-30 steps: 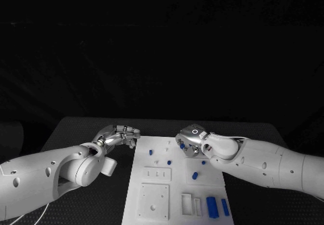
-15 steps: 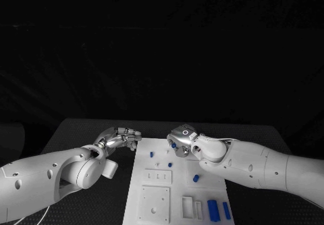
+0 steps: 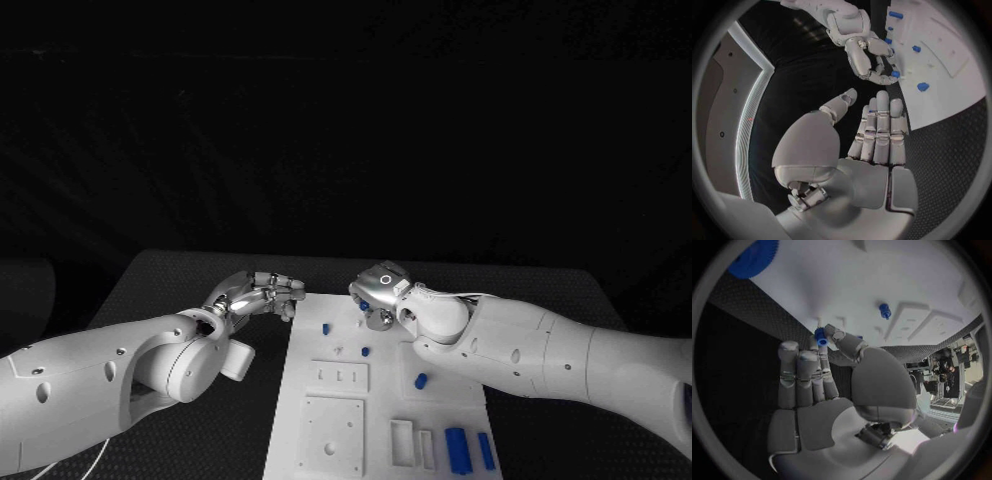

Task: Assemble the parts on the task board

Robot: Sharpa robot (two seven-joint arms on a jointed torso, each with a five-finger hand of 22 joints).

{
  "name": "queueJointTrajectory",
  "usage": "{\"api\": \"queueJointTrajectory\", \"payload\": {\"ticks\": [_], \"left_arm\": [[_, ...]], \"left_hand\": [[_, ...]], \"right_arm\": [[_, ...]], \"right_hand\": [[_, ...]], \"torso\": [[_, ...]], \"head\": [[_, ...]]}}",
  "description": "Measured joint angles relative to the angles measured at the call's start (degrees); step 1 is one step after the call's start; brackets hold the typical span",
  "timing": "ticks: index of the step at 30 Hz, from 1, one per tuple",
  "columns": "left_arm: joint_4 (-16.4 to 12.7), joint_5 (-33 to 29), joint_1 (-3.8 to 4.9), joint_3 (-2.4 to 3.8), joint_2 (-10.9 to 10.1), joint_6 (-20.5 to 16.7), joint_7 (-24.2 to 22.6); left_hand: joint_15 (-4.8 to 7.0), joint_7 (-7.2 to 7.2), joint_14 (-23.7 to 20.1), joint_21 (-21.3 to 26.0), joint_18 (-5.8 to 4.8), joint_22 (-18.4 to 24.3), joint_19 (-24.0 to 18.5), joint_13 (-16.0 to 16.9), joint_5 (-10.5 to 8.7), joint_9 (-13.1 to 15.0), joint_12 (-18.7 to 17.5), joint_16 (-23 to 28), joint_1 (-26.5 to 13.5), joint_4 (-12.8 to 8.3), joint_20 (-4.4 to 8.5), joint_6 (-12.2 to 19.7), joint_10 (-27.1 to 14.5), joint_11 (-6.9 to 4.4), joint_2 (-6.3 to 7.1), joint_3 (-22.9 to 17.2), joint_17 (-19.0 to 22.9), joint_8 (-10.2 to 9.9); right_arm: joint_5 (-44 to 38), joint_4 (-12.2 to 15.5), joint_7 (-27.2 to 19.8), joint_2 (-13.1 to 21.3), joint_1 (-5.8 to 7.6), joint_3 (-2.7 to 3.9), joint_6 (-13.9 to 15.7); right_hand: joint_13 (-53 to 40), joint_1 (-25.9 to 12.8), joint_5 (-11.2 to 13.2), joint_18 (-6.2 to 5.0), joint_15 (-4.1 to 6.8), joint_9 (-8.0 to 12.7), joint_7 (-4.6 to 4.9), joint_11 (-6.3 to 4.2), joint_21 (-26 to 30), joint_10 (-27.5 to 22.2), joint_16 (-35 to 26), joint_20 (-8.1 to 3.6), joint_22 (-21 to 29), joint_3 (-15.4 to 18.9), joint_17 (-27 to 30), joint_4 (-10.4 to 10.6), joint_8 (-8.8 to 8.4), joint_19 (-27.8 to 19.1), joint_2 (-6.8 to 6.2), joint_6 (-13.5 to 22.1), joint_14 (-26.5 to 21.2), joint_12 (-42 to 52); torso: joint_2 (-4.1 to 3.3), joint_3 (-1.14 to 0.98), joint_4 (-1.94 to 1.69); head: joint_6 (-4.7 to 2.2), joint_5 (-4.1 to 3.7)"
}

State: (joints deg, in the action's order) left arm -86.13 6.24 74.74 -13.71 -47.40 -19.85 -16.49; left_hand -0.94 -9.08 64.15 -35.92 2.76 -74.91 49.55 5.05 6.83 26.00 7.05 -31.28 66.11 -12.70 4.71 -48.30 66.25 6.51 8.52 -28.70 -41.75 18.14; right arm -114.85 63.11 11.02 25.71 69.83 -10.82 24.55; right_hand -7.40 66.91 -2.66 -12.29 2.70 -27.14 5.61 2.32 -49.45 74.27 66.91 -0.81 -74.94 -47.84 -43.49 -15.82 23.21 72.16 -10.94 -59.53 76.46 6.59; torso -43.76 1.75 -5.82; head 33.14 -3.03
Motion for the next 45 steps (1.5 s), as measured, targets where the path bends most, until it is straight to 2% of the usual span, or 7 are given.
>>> {"api": "queueJointTrajectory", "payload": {"ticks": [7, 13, 28, 45], "left_arm": [[0.0, 0.0, 0.09, 0.02, 0.2, 0.0, 0.0], [0.0, 0.0, 0.15, 0.02, 0.2, 0.0, 0.0], [0.0, 0.0, 0.25, 0.03, 0.2, 0.1, 0.0], [0.0, 0.0, 0.31, 0.03, 0.2, 0.1, 0.1]], "left_hand": [[0.0, 0.0, 0.0, 0.0, 0.0, 0.0, 0.0, 0.0, 0.0, 0.0, 0.0, 0.0, 0.0, 0.0, -0.01, 0.0, 0.0, -0.01, 0.0, 0.0, 0.0, 0.0], [0.0, 0.0, 0.0, 0.0, 0.0, 0.0, 0.0, 0.0, 0.0, 0.0, 0.0, 0.0, 0.0, 0.0, -0.01, 0.0, 0.1, -0.07, 0.0, 0.0, -0.1, 0.0], [0.0, -0.21, 0.0, -0.2, 0.0, 0.0, 0.0, 0.0, 0.0, 0.0, 0.0, 0.0, 0.0, 0.0, -0.02, 0.2, 0.1, -0.09, 0.0, 0.0, -0.1, 0.0], [0.0, -0.21, 0.0, -0.2, 0.0, 0.0, 0.0, 0.0, 0.0, 0.0, 0.0, 0.0, 0.0, -0.2, -0.03, 0.2, -0.1, 0.05, 0.0, -0.2, -0.2, 0.0]], "right_arm": [[-0.4, -1.0, 0.3, -0.5, -0.01, 0.0, 0.0], [-0.5, -1.3, 0.3, -0.9, -0.01, 0.0, 0.0], [-0.5, -1.9, 0.2, -0.9, 0.1, 0.1, -0.8], [-0.2, -2.2, -0.2, -1.1, 0.16, 0.24, -1.3]], "right_hand": [[0.0, 0.0, 0.0, 0.0, 0.09, 0.0, 0.0, -0.06, 0.0, 0.1, 0.0, 0.0, 0.0, -0.2, 0.0, -0.2, -0.1, 0.0, -0.01, 0.0, 0.1, 0.0], [0.0, 0.0, 0.0, 0.0, 0.11, 0.0, 0.0, -0.07, -0.1, 0.1, 0.0, 0.0, 0.0, -0.1, 0.1, -0.2, -0.15, 0.0, -0.01, 0.0, 0.1, 0.0], [0.0, -0.3, 0.0, 0.0, 0.31, -0.1, 0.01, -0.07, -0.2, 0.1, 0.0, -0.01, 0.0, -0.3, 0.0, 0.0, 0.03, 0.0, -0.28, 0.0, 0.1, 0.0], [0.0, -0.2, 0.0, -0.01, 0.33, -0.1, -0.1, -0.08, -0.2, 0.1, 0.0, -0.01, 0.0, -0.3, 0.1, -0.1, 0.03, 0.0, -0.22, -0.1, 0.1, -0.4]], "torso": [[-0.15, 0.27, -0.36], [-0.29, 0.41, -0.54], [-0.43, 0.45, -0.37], [-0.58, 0.47, -0.36]], "head": [[-0.15, -0.19], [-0.18, -0.3], [0.02, 0.17], [0.13, 0.42]]}}
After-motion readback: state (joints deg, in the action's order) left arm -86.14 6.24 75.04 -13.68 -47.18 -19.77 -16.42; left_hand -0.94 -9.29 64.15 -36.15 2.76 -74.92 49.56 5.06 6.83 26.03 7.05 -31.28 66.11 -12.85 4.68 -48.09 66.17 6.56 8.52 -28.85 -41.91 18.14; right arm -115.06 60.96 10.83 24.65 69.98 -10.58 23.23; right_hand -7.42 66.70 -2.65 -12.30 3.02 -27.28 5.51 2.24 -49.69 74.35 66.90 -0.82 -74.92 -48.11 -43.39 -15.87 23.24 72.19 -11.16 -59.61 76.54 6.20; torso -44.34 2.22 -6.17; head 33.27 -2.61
